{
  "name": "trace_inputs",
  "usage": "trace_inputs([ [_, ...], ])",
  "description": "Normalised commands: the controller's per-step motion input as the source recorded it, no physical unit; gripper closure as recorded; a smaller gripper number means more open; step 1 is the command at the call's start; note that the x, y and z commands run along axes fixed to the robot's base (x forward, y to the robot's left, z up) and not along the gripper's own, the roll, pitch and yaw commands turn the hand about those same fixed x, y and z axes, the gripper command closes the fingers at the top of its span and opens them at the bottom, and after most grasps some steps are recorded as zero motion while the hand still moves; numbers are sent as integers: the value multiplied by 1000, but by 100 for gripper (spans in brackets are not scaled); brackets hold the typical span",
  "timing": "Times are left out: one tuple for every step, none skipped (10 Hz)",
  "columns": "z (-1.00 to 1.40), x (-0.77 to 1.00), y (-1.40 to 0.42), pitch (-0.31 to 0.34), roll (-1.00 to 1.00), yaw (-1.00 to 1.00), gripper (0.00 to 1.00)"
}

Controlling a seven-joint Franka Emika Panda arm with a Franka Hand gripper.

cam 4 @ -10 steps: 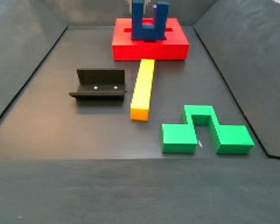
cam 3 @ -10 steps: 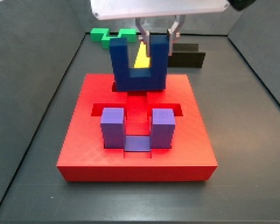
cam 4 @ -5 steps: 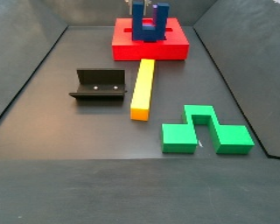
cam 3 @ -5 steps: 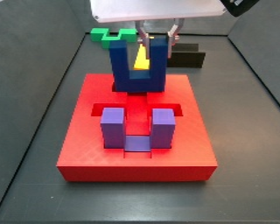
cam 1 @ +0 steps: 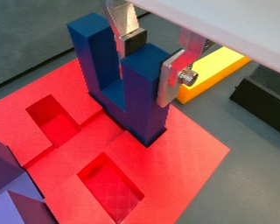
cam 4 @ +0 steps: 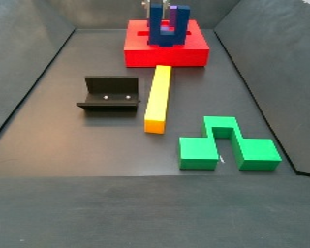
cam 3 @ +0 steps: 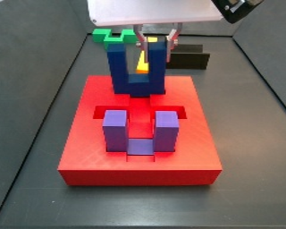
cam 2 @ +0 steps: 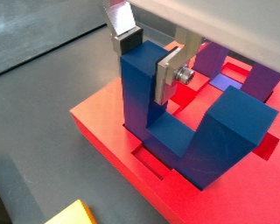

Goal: Pick up the blue object. Move up. Place the blue object on the fixture. Regrasp the blue object. Move to above the board. Insert the blue object.
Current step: Insert the blue object.

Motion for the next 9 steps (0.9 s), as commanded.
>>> trace_inputs([
  [-106,-26,0,0,0,0,100],
  [-217,0,0,-40,0,0,100],
  [-443,0,-26,0,126,0,100],
  [-637,66,-26,0,199,0,100],
  [-769,17,0,14,226,0,100],
  [-811,0,0,19,237,0,100],
  [-694,0,0,0,221,0,100],
  [0,0,0,10,40,0,100],
  [0,0,0,0,0,0,100],
])
